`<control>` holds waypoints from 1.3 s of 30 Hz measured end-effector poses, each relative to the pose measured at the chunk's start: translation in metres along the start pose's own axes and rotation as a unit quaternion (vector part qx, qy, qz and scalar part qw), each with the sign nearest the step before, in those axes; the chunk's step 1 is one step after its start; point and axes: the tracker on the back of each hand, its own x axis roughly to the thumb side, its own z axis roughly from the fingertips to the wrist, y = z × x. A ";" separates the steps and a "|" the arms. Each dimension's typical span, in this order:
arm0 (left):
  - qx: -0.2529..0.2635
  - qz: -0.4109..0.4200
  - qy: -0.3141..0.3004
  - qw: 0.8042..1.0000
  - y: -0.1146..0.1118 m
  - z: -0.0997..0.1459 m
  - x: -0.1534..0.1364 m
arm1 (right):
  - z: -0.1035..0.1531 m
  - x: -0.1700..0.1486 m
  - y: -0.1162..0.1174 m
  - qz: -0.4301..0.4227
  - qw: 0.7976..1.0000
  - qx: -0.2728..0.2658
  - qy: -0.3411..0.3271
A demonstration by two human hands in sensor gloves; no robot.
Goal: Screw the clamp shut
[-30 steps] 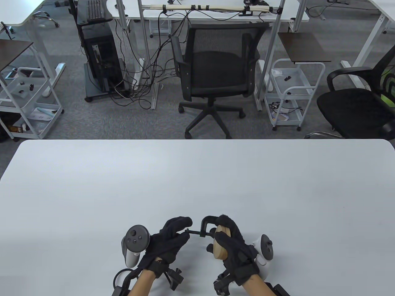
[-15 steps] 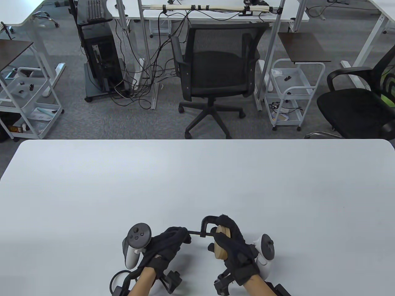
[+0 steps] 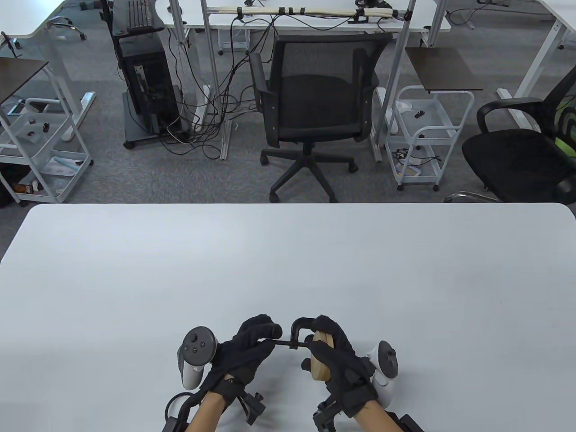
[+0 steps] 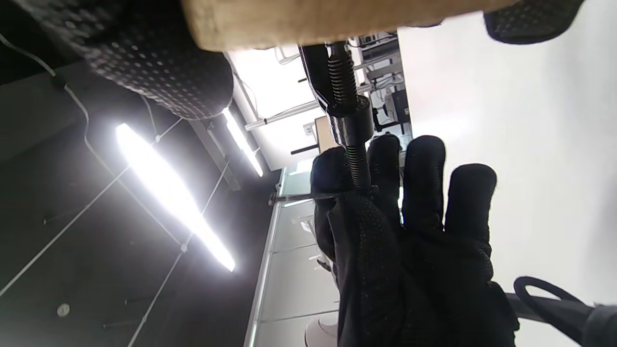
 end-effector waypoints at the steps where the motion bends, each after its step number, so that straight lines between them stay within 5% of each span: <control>1: 0.000 -0.005 -0.019 1.000 0.000 0.000 0.001 | 0.000 -0.001 0.000 -0.016 1.000 -0.001 0.005; 13: -0.002 -0.016 -0.004 1.000 0.000 0.000 0.002 | -0.001 0.001 -0.002 -0.014 1.000 -0.013 -0.002; 19: 0.071 -0.068 0.070 0.993 0.005 0.005 -0.005 | -0.001 0.004 -0.006 -0.012 1.000 -0.019 -0.012; 22: -0.002 -0.036 0.112 0.993 0.001 0.004 -0.013 | 0.000 0.006 -0.005 -0.001 1.000 -0.013 -0.020; 26: -0.022 0.045 0.129 0.990 -0.006 0.004 -0.021 | 0.000 0.009 0.000 0.032 0.999 0.003 -0.031; 31: -0.058 0.116 0.094 0.987 -0.010 0.001 -0.017 | 0.001 0.009 0.003 0.046 0.999 0.006 -0.026; 39: -0.053 0.044 0.022 0.997 -0.005 -0.002 0.000 | 0.002 0.007 0.004 0.051 0.999 -0.001 -0.010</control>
